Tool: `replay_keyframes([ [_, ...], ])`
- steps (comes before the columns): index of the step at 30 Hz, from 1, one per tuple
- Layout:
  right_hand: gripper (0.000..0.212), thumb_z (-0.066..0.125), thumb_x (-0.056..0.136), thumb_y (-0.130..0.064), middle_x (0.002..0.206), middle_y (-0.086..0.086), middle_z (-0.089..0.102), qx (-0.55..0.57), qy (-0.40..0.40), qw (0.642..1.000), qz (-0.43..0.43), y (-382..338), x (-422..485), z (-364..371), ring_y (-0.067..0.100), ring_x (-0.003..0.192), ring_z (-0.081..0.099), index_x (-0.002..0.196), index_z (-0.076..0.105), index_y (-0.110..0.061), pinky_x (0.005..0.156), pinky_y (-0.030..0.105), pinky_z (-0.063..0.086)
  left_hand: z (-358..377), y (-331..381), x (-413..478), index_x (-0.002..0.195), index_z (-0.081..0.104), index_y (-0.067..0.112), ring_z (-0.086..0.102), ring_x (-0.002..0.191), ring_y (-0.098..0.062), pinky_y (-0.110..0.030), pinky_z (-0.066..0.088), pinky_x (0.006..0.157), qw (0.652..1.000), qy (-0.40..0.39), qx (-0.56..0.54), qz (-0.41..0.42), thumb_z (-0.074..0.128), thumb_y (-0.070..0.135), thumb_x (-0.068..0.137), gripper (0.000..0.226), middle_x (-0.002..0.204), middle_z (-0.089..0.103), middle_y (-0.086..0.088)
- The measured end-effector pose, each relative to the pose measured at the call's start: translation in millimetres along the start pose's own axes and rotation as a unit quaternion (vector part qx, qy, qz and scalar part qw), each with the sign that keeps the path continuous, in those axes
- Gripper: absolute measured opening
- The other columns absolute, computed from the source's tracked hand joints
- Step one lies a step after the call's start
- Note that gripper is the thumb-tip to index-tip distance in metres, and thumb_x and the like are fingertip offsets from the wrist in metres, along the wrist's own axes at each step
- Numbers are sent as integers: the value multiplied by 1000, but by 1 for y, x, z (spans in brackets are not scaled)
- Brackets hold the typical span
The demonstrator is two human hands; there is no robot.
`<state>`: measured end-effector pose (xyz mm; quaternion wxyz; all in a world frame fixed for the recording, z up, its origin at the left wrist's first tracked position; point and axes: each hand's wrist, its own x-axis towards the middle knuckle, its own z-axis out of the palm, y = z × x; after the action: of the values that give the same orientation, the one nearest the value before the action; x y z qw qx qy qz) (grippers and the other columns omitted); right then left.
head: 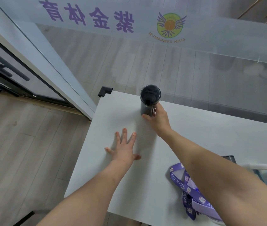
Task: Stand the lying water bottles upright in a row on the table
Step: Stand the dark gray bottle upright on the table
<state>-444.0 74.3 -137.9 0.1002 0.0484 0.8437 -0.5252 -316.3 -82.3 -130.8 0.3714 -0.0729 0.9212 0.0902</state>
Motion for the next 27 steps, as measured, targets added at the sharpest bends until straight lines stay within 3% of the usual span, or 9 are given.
replay_keyframes([
  [3,56,84,71,-23,115,-6,64,-15,-13,1000,9,1,0,-2,20,108,63,119,56,-31,97,46,53,1,0,0,159,-11,49,-30,153,-28,-84,23,104,1000,3,4,0,67,61,90,105,165,-34,8],
  [7,90,87,75,-30,144,1,53,-56,-24,998,24,2,-13,-19,20,131,50,151,40,-23,109,41,46,-1,0,1,158,-12,49,-28,153,-30,-84,25,103,1000,5,11,0,67,62,90,105,166,-33,7],
  [11,61,80,89,-29,141,2,55,-122,-28,992,-33,-7,-52,-67,19,127,54,143,55,-17,109,44,47,-7,1,-5,159,-11,49,-24,154,-30,-81,29,103,1000,8,19,-4,67,62,90,104,167,-30,7],
  [16,31,70,97,-23,128,-3,65,-176,-33,978,-104,-13,-138,-146,7,114,57,127,67,-19,104,34,49,-7,13,-23,161,2,46,-19,156,-28,-74,32,107,1000,18,-2,-4,66,52,95,92,169,-22,6],
  [20,31,73,94,-18,129,-1,64,-236,-14,964,-118,20,-206,-193,17,122,56,124,69,-19,106,28,42,21,50,-58,161,10,45,-15,157,-26,-73,32,108,999,24,-5,42,60,52,99,80,171,-14,7],
  [23,35,76,90,-20,136,1,59,-267,-44,953,-138,46,-239,-210,20,130,50,124,69,-21,109,40,45,46,70,-74,161,6,47,-16,157,-27,-74,32,107,999,31,19,41,57,58,99,81,171,-17,6],
  [27,43,70,91,-46,156,1,45,-320,-59,928,-182,57,-267,-225,21,149,33,129,63,-29,120,41,31,60,75,-77,161,-3,48,-19,156,-27,-74,31,108,998,23,42,32,57,56,99,86,169,-23,5],
])
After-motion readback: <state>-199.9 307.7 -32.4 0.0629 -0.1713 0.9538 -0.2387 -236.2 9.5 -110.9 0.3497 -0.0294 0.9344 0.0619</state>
